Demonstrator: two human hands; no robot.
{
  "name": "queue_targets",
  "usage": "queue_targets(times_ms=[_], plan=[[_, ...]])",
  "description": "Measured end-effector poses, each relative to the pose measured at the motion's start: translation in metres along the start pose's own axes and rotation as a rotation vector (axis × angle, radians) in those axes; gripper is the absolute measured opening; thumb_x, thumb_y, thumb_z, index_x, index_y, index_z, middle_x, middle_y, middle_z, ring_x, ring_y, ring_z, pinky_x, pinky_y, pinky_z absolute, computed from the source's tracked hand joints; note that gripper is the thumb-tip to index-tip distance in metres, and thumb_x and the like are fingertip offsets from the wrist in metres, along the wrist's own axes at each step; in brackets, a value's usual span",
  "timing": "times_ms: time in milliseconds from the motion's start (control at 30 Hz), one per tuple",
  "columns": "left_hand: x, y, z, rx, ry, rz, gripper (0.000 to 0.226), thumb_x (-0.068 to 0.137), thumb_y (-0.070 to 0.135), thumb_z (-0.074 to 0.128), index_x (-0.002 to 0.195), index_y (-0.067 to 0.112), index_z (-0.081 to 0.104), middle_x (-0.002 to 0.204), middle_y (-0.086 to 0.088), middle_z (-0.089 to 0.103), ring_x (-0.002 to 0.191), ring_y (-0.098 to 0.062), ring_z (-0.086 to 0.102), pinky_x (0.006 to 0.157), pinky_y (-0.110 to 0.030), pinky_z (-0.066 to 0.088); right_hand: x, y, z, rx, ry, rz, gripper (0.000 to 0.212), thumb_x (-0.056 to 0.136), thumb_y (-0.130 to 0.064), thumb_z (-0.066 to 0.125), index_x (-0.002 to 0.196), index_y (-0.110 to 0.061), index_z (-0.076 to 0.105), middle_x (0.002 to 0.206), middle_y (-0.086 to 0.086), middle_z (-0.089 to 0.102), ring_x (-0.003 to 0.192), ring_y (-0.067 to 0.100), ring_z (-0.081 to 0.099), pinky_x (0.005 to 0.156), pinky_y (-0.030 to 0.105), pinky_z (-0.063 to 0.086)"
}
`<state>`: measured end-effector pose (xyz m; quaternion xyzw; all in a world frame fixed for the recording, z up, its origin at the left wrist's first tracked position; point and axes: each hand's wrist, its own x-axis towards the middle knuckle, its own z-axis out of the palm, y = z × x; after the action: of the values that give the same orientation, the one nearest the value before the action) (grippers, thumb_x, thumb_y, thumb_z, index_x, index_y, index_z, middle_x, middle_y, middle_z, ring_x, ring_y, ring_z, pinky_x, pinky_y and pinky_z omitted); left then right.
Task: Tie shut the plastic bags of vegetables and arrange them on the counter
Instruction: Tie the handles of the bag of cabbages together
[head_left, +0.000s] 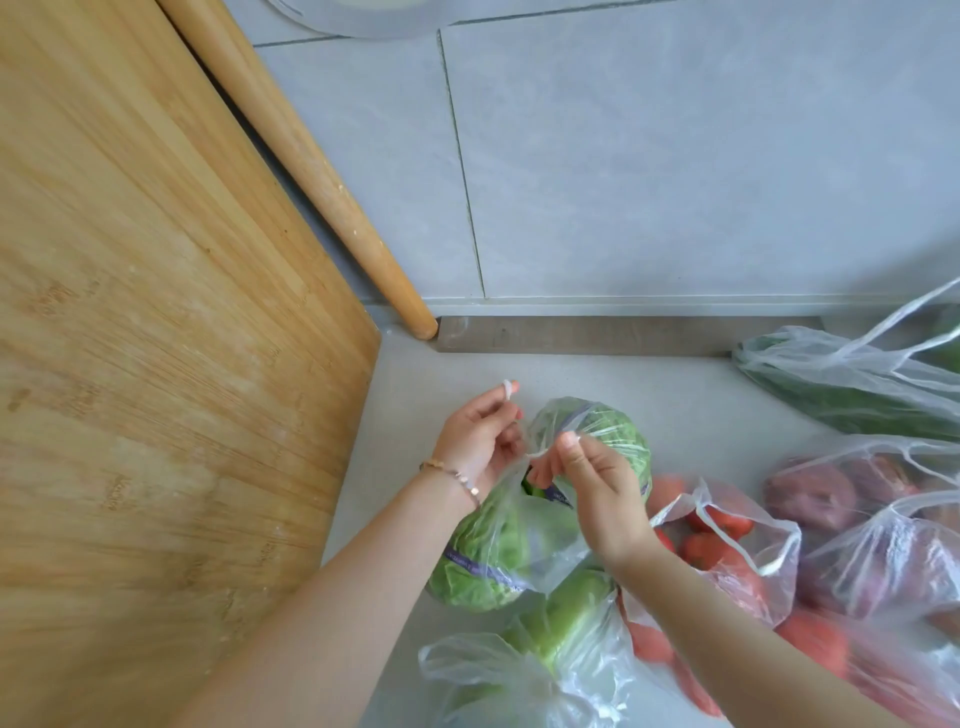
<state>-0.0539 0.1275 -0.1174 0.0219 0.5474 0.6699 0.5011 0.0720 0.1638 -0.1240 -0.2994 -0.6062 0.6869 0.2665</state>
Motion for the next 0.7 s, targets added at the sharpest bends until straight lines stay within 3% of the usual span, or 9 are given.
queue_targets(times_ms=[100,167,233,300,433,500,600,700], plan=[[0.021,0.004,0.009,0.172,0.087,-0.04,0.023,0.092,-0.004,0.043,0.112,-0.002,0.054,0.069,-0.007,0.047,0.032,0.0,0.036,0.034,-0.012,0.03,-0.009,0.012,-0.003,-0.297,-0.093,-0.095,0.035,0.089,-0.037,0.042,0.061,-0.024,0.06,0.062,-0.006,0.061,0.065,0.007,0.056,0.068,0.021,0.045],[0.031,0.004,0.008,0.262,0.093,-0.09,0.016,0.092,-0.005,0.043,0.096,-0.005,0.058,0.068,-0.009,0.048,0.029,0.0,0.035,0.032,-0.012,0.028,-0.012,0.014,-0.008,-0.412,-0.124,-0.128,0.039,0.088,-0.041,0.04,0.063,-0.018,0.059,0.064,-0.003,0.06,0.067,0.008,0.056,0.066,0.017,0.043],[0.036,-0.001,0.004,0.296,0.088,-0.14,0.019,0.092,-0.004,0.043,0.079,0.0,0.056,0.067,-0.01,0.047,0.028,0.0,0.035,0.031,-0.011,0.027,-0.014,0.016,-0.014,-0.439,-0.113,-0.083,0.036,0.089,-0.037,0.043,0.06,-0.021,0.055,0.061,-0.006,0.058,0.065,0.007,0.055,0.063,0.014,0.041],[0.033,-0.005,0.005,0.287,0.079,-0.159,0.023,0.092,-0.003,0.044,0.073,0.004,0.055,0.067,-0.009,0.047,0.028,0.0,0.035,0.031,-0.011,0.028,-0.016,0.015,-0.018,-0.389,-0.077,0.006,0.037,0.093,-0.028,0.048,0.056,-0.024,0.055,0.06,-0.007,0.059,0.063,0.006,0.055,0.064,0.014,0.042],[0.014,0.001,0.009,0.475,0.038,0.069,0.016,0.086,0.005,0.057,0.077,0.016,0.066,0.067,-0.002,0.062,0.039,-0.003,0.04,0.039,-0.013,0.034,-0.004,-0.006,-0.022,-0.053,0.081,0.146,0.04,0.094,-0.019,0.046,0.056,-0.017,0.059,0.069,0.003,0.067,0.072,0.011,0.063,0.076,0.02,0.049],[0.002,0.007,0.006,0.6,-0.075,0.141,0.015,0.081,0.008,0.064,0.09,0.019,0.068,0.075,0.007,0.068,0.052,0.001,0.054,0.049,-0.012,0.044,0.007,-0.018,-0.022,-0.101,0.124,0.077,0.033,0.092,-0.018,0.049,0.062,-0.018,0.064,0.077,-0.004,0.065,0.078,0.005,0.061,0.08,0.018,0.049],[-0.009,0.005,-0.002,0.732,-0.201,0.156,0.034,0.073,-0.001,0.071,0.105,0.009,0.065,0.091,0.004,0.069,0.077,0.002,0.066,0.078,-0.016,0.054,0.022,-0.023,-0.017,-0.276,0.181,0.021,0.031,0.091,-0.021,0.051,0.063,-0.028,0.064,0.087,-0.009,0.056,0.096,0.005,0.05,0.084,0.013,0.037],[-0.014,0.0,0.002,0.765,-0.097,0.253,0.03,0.069,0.003,0.075,0.099,0.008,0.069,0.085,0.003,0.071,0.073,0.002,0.065,0.077,-0.016,0.054,0.032,-0.021,-0.01,-0.223,0.232,0.085,0.029,0.091,-0.024,0.052,0.065,-0.028,0.064,0.075,-0.002,0.061,0.075,0.006,0.057,0.072,0.019,0.043]])
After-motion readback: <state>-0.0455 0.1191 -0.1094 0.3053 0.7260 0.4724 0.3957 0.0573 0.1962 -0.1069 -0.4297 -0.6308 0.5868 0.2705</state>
